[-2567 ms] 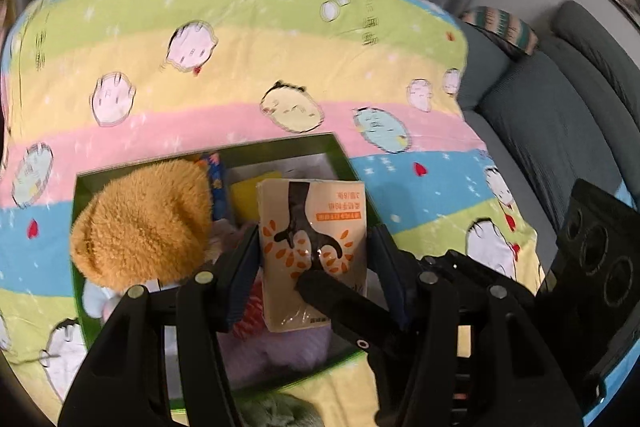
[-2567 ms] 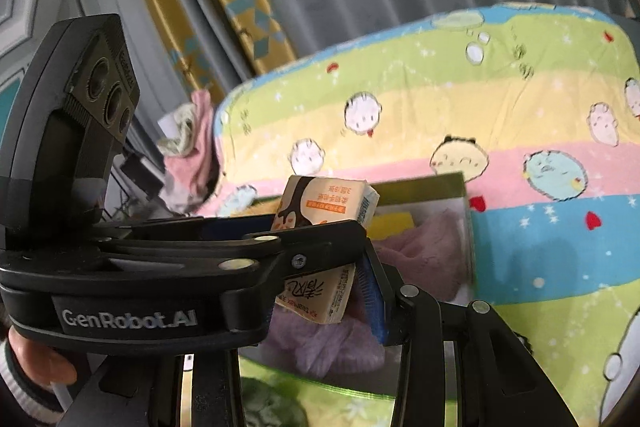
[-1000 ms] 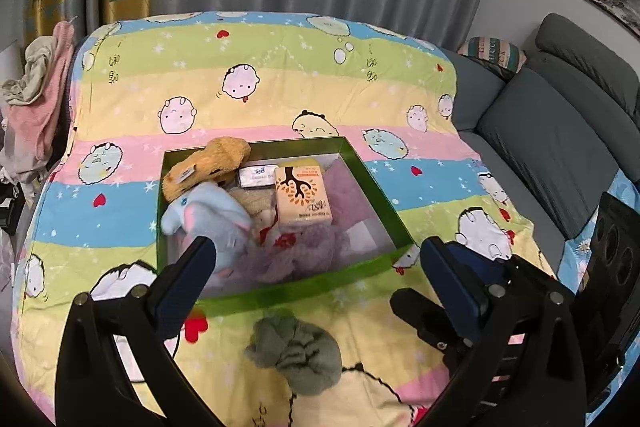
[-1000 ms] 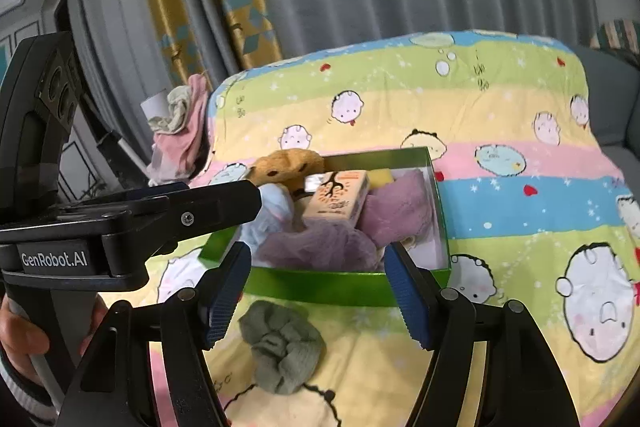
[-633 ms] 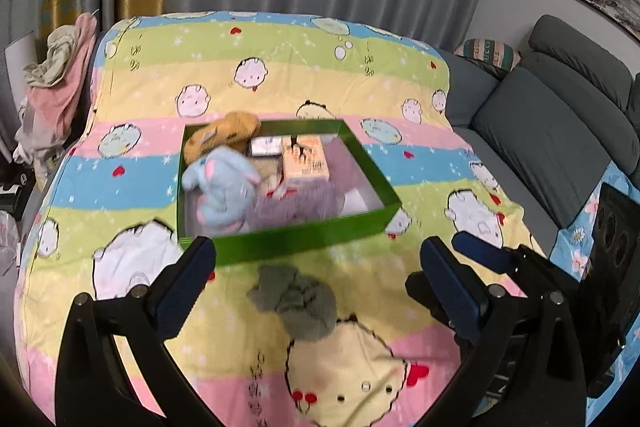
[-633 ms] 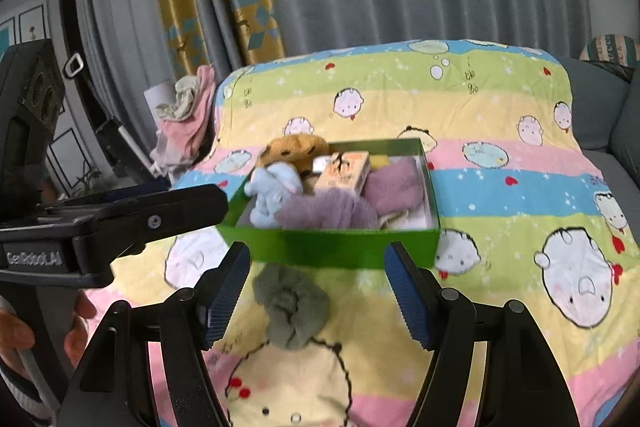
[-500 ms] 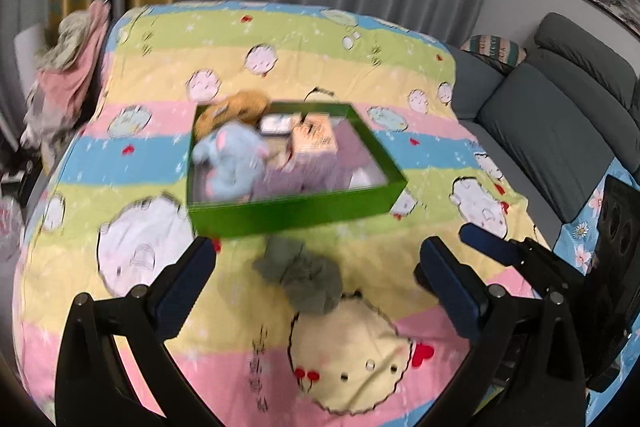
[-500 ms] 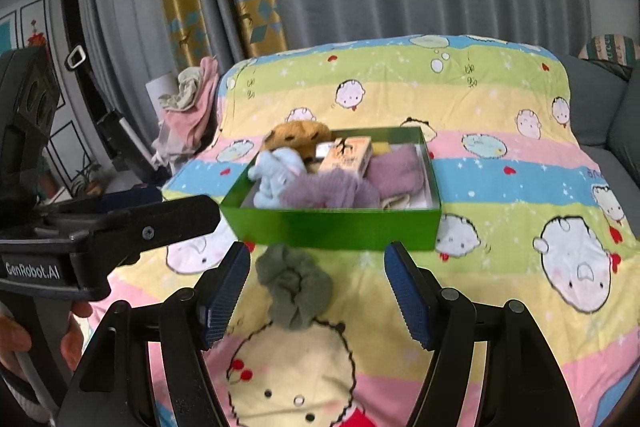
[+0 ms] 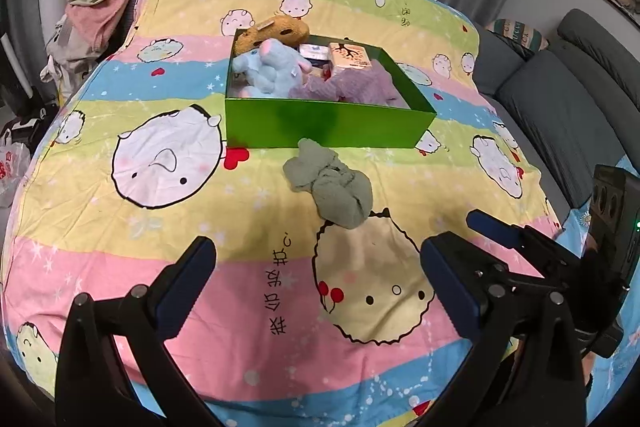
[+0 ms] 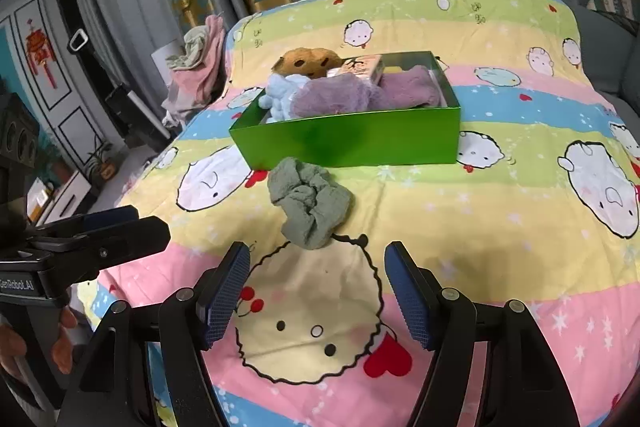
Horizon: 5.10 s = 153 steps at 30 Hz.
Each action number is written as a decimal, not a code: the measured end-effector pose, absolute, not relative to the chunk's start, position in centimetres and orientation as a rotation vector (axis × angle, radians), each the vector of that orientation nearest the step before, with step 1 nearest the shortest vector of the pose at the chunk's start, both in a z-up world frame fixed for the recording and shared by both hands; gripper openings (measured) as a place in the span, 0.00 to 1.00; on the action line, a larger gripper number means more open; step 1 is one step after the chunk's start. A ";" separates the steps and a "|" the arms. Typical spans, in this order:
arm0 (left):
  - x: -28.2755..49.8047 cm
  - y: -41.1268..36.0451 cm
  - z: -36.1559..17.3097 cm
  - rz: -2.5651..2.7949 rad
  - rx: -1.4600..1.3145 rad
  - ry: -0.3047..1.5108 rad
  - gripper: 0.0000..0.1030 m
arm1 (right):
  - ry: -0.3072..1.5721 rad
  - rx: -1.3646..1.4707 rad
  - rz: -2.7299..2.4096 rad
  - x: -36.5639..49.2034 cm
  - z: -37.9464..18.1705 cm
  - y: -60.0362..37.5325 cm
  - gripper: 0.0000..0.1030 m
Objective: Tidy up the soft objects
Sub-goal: 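Lift the left tool away from the box and move toward the grey-green sock, then lower the left gripper onto the grey-green fuzzy sock and close it, then lift the grey-green sock with the left gripper toward the box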
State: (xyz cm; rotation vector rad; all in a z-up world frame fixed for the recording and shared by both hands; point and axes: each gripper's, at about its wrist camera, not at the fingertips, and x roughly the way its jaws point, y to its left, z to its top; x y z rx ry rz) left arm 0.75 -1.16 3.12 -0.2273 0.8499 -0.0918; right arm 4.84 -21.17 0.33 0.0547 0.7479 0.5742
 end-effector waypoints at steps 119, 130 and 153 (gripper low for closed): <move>10.8 -1.5 -0.7 -0.362 -0.270 0.899 0.20 | 0.794 -0.078 0.696 9.3 -2.4 -14.5 0.17; 8.6 -2.0 2.2 -0.356 -0.246 0.843 0.20 | 0.728 -0.087 0.700 6.9 0.4 -15.0 0.17; 6.2 -1.2 9.2 -0.327 -0.222 0.709 0.20 | 0.568 -0.144 0.708 4.8 6.9 -14.1 0.17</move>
